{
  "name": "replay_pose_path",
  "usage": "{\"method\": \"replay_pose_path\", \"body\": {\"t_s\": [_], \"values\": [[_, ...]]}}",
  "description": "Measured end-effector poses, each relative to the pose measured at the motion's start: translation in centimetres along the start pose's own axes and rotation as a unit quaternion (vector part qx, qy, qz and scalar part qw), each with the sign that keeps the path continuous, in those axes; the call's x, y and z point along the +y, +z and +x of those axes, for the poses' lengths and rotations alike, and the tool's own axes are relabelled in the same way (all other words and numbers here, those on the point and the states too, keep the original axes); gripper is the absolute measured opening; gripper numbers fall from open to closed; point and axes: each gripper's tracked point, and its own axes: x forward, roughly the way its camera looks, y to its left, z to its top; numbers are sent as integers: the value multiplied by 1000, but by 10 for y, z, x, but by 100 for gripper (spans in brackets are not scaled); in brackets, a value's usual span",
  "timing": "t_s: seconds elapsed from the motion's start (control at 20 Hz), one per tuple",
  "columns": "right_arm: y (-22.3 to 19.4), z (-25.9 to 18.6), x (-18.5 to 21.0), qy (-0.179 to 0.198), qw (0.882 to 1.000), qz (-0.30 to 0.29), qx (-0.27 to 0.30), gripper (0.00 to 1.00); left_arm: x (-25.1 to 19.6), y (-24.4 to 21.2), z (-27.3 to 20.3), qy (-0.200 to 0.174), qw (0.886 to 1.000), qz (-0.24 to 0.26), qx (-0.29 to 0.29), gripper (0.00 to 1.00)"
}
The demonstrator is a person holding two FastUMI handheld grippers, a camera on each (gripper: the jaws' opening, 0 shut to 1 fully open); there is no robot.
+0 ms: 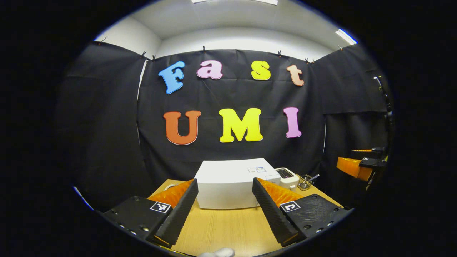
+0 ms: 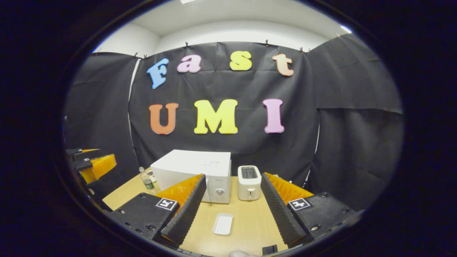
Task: Open the microwave oven with the left hand, put the food in, and close the microwave oven.
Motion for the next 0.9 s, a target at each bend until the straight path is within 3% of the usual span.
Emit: {"method": "replay_pose_path", "body": {"t_s": [0.4,0.65,0.7,0.75,0.9], "values": [[28,-25,16,-7,1000,-4,-25,98,39,23,-18,17,999,-16,-22,95],[31,-26,27,1,1000,-3,-25,98,40,32,-22,15,999,-18,-37,95],[33,-28,29,2,1000,-1,-27,98,39,35,-22,13,999,-19,-41,100],[36,-29,29,2,1000,-2,-30,98,40,38,-23,13,999,-20,-45,95],[38,-33,31,1,999,-4,-34,98,41,42,-24,12,998,-28,-50,95]]}}
